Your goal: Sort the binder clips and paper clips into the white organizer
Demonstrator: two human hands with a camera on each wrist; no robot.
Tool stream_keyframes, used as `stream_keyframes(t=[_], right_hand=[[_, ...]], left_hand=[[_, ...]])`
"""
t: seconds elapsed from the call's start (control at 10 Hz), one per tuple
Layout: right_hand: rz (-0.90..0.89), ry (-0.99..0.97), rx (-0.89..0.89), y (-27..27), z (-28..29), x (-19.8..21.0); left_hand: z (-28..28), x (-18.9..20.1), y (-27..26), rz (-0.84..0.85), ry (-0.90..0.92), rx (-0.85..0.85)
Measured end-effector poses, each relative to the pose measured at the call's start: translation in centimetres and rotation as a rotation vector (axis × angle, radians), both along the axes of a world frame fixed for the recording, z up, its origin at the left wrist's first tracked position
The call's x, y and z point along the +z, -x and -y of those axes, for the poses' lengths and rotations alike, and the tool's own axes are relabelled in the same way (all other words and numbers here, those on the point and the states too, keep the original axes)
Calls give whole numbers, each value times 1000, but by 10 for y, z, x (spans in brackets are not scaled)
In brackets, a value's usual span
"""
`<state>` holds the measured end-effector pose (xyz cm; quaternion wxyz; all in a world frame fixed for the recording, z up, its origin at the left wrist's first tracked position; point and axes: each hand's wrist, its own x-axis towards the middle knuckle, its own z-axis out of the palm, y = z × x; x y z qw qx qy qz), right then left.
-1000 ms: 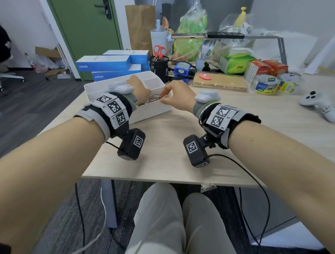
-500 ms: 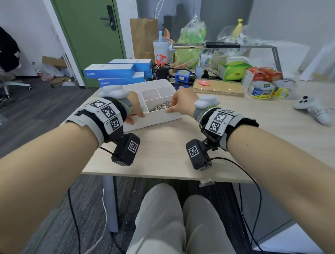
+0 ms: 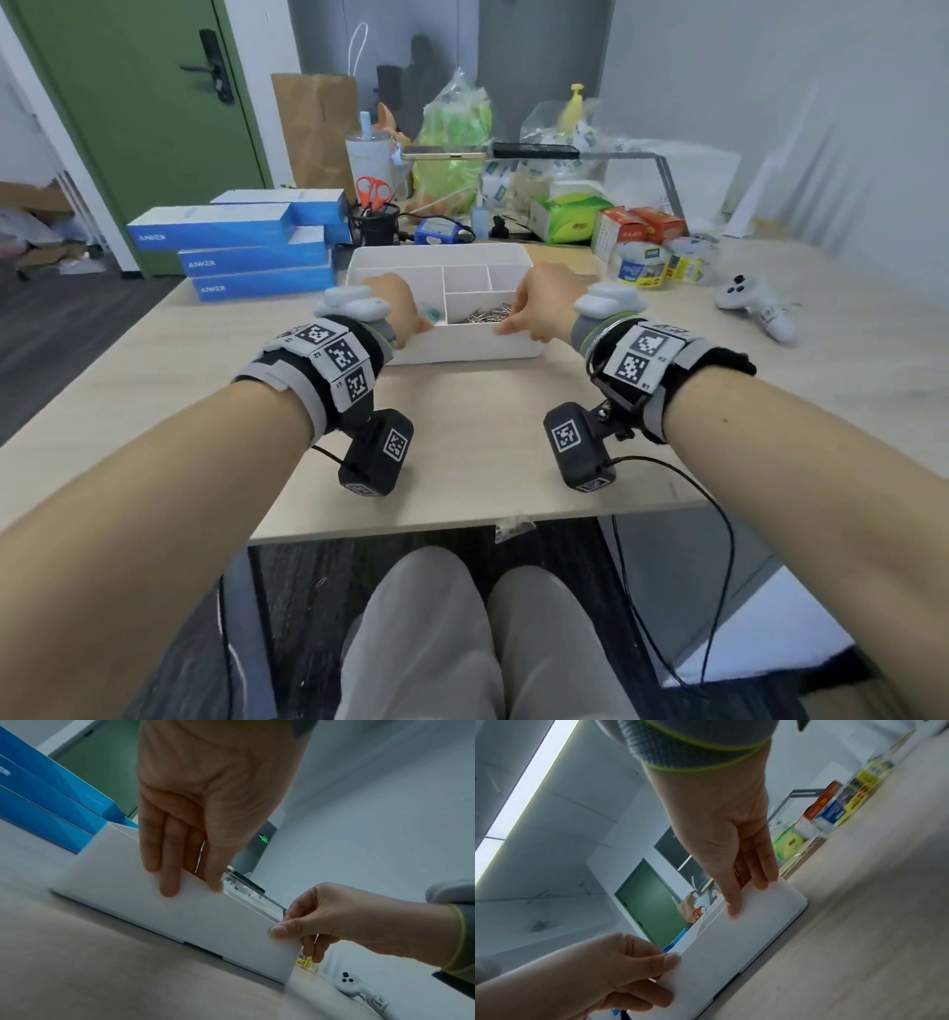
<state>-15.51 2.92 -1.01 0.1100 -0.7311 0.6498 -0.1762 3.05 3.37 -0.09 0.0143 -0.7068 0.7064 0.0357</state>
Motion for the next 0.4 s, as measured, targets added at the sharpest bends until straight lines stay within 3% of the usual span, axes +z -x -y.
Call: stream_keyframes(t=[0.3,0.4], right_hand=[[0,-39,-3,6,5,0],[36,-107,10,4,6,18]], left_hand=[[13,-7,2,-46,-3,-35],[15,-3,-2,-324,-28,-38]])
